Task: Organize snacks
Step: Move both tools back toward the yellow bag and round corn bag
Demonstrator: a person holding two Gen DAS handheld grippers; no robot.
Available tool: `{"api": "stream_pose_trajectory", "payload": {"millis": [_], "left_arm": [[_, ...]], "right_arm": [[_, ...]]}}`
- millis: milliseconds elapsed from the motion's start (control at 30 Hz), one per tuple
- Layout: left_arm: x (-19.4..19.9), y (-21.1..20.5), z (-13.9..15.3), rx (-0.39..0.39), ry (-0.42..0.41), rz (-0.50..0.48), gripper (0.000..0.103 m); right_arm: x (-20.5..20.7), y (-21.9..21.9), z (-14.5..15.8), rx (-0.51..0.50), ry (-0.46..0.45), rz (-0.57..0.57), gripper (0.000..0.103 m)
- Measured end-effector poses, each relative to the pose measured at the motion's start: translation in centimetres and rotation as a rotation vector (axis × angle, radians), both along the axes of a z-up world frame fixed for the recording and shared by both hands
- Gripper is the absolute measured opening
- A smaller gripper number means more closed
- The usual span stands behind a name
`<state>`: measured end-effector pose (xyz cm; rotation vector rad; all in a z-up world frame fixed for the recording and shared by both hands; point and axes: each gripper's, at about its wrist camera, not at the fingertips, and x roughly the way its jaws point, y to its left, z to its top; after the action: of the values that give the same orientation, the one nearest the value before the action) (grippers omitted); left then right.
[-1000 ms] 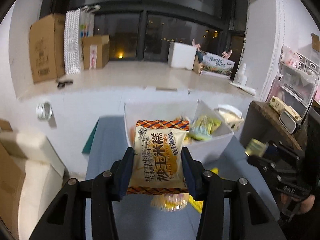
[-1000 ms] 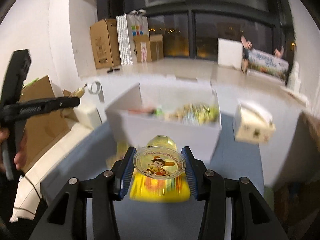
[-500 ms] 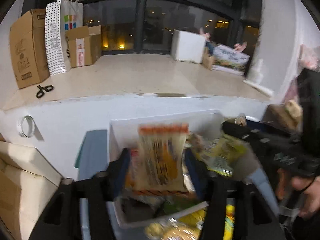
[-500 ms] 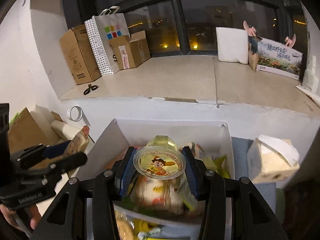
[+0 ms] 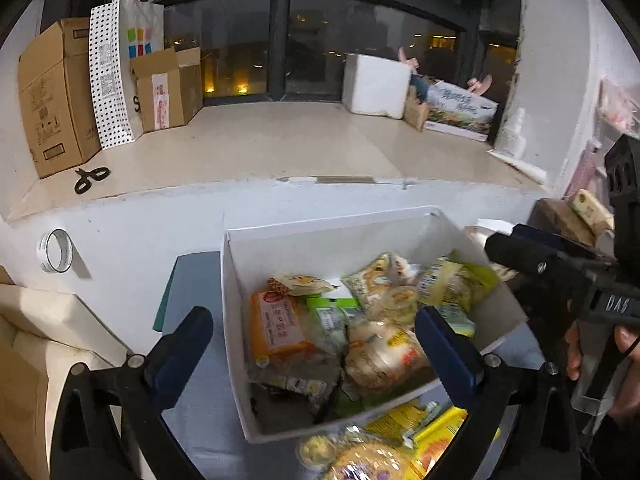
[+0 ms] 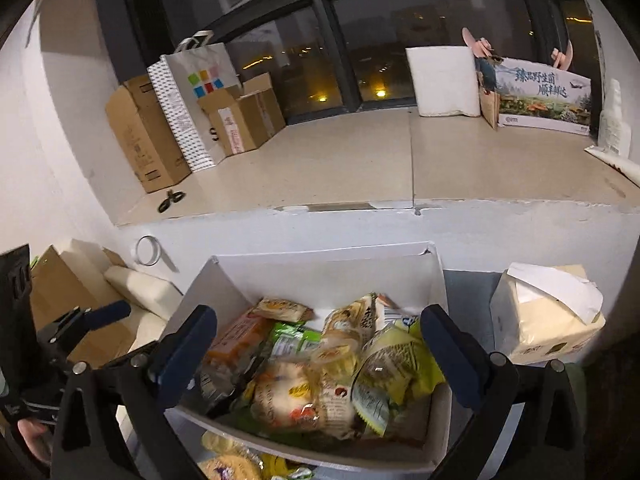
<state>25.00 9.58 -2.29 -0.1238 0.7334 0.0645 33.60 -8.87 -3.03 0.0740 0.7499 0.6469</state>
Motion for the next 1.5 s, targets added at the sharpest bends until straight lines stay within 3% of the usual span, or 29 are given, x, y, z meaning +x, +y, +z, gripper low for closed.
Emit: {"api": "stream_pose_trajectory", "payload": {"millis": [233, 367, 467, 667, 733, 1000, 1167, 1500], "left_arm": [[-7.7, -2.1, 2.8, 0.066, -0.061, -0.119, 0.103], [-11.9, -3.1, 2.5, 0.047, -0.066, -0.174, 0.103], [-14.6, -3.4, 1.2, 0.022, -0.048, -0.166, 0.103], [-18.7, -4.2, -1.5, -0.008, -0.024, -0.154, 0.103], [-19.2, -4.2, -2.4, -0.045, -0.006, -0.156, 0.103], [-19.2, -4.8, -3.3, -0.051, 0.008, -0.148, 0.103], [-19.1, -4.8, -3.5, -0.058, 0.011, -0.154, 0.103], [-18.8, -4.9, -4.1, -0.064, 0.023, -0.145, 0.103]], "right_arm": [[-6.8, -1.0, 1.1, -0.049, -0.070, 0.133, 0.103], [-12.1, -2.7, 0.1, -0.087, -0.105, 0.175, 0.103], [-15.4, -3.9, -1.5, -0.121, -0.107, 0.163, 0.103], [-19.7, -6.1, -7.0, -0.150, -0.015, 0.133, 0.103], [-20.0, -6.4, -9.1, -0.153, 0.036, 0.130, 0.103], [-17.5, -6.3, -14.0, -0.125, 0.181, 0.084, 0.103], [-15.7, -6.0, -15.6, -0.010, 0.302, 0.072, 0.103], [-12.9, -3.7, -16.3, 0.091, 0.326, 0.044, 0.103]]}}
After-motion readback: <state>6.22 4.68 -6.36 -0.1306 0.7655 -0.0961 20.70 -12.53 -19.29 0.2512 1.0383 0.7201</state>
